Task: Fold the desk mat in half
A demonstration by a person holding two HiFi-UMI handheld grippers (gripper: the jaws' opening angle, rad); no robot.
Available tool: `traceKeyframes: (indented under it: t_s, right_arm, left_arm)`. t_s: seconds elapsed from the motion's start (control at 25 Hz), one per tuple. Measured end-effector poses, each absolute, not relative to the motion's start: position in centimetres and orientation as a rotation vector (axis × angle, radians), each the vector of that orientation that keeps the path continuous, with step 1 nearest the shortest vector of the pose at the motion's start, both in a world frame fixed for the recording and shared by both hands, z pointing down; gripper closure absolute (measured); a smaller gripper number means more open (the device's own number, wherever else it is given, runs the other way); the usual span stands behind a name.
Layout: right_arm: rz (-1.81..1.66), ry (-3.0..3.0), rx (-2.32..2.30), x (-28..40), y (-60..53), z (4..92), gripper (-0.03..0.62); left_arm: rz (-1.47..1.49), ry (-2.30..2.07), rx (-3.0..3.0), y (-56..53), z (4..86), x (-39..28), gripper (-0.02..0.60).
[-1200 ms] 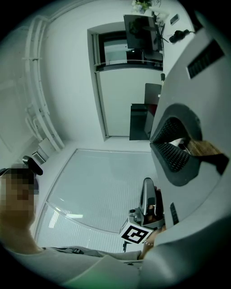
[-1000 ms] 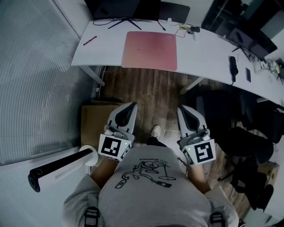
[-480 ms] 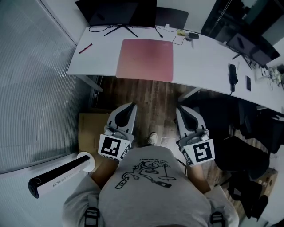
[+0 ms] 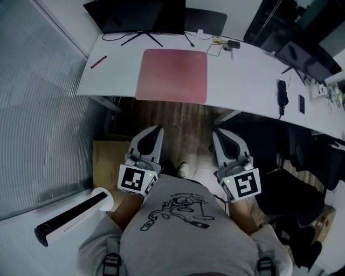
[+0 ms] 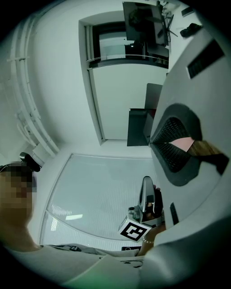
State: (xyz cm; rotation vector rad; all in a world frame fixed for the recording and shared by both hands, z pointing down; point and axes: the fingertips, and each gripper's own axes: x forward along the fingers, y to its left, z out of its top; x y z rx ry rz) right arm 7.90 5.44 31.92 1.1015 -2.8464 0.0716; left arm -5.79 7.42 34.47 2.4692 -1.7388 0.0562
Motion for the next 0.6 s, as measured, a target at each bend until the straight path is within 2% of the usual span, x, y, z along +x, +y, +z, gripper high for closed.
traceKeyframes:
  t_s: [0.32, 0.6]
  right_arm:
    - [0.066, -2.804, 1.06, 5.3, 1.8, 33.4, 0.585]
    - [0.046, -2.834, 1.072, -0.2, -3.1, 33.0, 0.585]
  left_arm:
    - [0.094, -1.729, 2.468, 3.0, 35.9, -8.5, 0.561]
    - [0.109, -1.704, 2.48, -1.6, 36.2, -13.2, 0.561]
